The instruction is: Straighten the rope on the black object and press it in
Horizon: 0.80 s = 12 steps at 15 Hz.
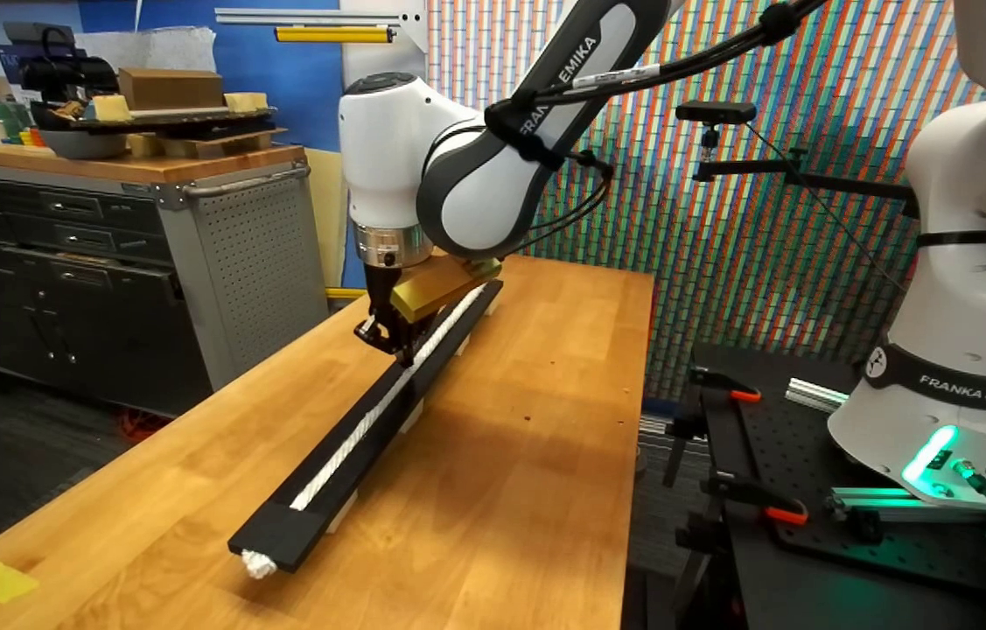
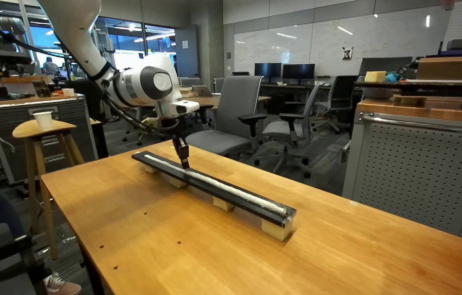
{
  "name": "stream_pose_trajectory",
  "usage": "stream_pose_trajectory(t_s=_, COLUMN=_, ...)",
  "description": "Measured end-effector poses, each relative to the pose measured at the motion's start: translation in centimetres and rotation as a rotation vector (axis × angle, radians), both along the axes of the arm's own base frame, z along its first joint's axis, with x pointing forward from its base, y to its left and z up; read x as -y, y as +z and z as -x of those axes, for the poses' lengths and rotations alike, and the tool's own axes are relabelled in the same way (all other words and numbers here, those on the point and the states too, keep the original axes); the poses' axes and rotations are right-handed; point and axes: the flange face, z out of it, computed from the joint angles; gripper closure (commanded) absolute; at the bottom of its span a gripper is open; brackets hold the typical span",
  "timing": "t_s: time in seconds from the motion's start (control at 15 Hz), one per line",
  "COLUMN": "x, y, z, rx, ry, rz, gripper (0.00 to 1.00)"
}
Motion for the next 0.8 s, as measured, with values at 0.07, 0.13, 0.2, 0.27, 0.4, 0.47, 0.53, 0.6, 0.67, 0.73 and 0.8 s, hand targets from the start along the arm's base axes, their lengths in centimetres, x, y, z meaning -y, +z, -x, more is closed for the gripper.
stream_pose_trajectory(t_s=0.07, x=0.5, y=0.2, z=-0.1, rx=0.007, ry=-0.007, rz=0.000, gripper=1.00)
stream_pose_trajectory(t_s=0.13, x=0.9, y=0.5, z=-0.3, rx=0.013, ry=-0.013, rz=-0.001, gripper=1.00)
stream_pose_trajectory(t_s=0.2, x=1.2, y=0.6, z=-0.4, rx=0.017, ry=-0.018, rz=-0.002, gripper=1.00)
stream_pose_trajectory(t_s=0.27, x=1.5, y=0.6, z=-0.4, rx=0.020, ry=-0.022, rz=-0.003, gripper=1.00)
stream_pose_trajectory(t_s=0.4, x=1.9, y=0.6, z=-0.5, rx=0.019, ry=-0.028, rz=-0.003, gripper=1.00)
stream_pose_trajectory(t_s=0.47, x=2.0, y=0.5, z=-0.5, rx=0.017, ry=-0.029, rz=-0.003, gripper=1.00)
stream_pose_trajectory(t_s=0.53, x=2.0, y=0.4, z=-0.4, rx=0.015, ry=-0.029, rz=-0.002, gripper=1.00)
stream_pose_trajectory(t_s=0.6, x=2.0, y=0.2, z=-0.4, rx=0.013, ry=-0.029, rz=-0.001, gripper=1.00)
stream_pose_trajectory(t_s=0.67, x=2.0, y=0.1, z=-0.3, rx=0.010, ry=-0.029, rz=-0.001, gripper=1.00)
stream_pose_trajectory(t_s=0.73, x=2.0, y=0.0, z=-0.2, rx=0.007, ry=-0.029, rz=-0.001, gripper=1.00)
stream_pose_trajectory(t_s=0.8, x=2.0, y=-0.2, z=-0.1, rx=0.004, ry=-0.029, rz=0.000, gripper=1.00)
